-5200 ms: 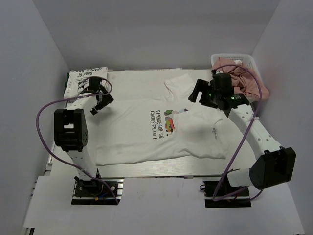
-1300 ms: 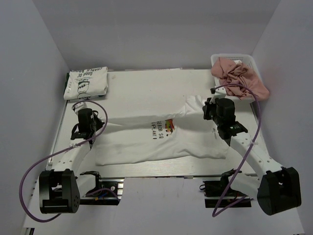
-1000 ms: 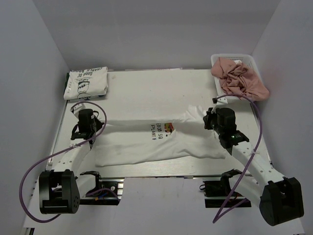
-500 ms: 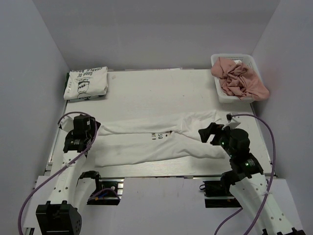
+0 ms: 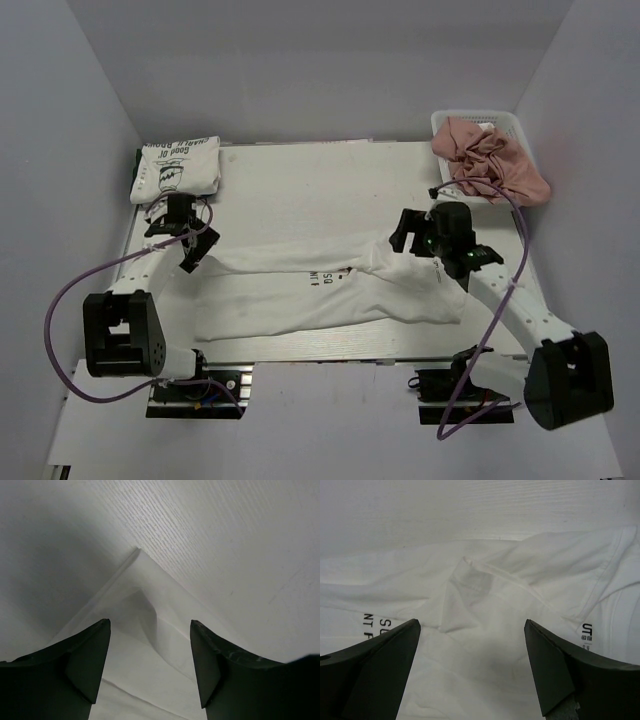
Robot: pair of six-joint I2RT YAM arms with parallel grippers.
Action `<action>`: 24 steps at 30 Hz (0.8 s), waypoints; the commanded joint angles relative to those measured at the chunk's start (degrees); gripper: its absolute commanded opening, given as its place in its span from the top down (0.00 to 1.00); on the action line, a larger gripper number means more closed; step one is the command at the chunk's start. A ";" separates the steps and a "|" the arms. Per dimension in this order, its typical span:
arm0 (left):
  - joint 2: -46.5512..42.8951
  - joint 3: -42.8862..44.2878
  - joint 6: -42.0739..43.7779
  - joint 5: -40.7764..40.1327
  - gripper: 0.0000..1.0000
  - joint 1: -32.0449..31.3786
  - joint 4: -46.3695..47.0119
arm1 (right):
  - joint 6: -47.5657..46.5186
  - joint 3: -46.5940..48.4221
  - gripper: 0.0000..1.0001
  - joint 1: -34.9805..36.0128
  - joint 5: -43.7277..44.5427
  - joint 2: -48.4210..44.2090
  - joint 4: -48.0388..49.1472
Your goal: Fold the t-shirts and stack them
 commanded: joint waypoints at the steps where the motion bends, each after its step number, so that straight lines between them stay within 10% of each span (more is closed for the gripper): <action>1: 0.46 2.48 0.16 0.10 0.27 0.08 -1.95 | -1.75 5.44 0.10 1.31 5.23 4.93 0.74; 14: 9.35 4.93 -0.45 -1.40 0.54 0.08 -6.08 | -4.65 8.52 0.10 3.86 13.50 13.19 1.71; 18: 10.49 4.94 -0.98 -0.88 1.00 0.08 -5.55 | -6.14 13.61 0.10 5.62 15.26 19.08 1.88; 24: 8.13 8.27 -0.28 -1.40 1.00 0.08 -5.55 | -4.66 18.55 0.10 7.21 12.54 26.73 1.61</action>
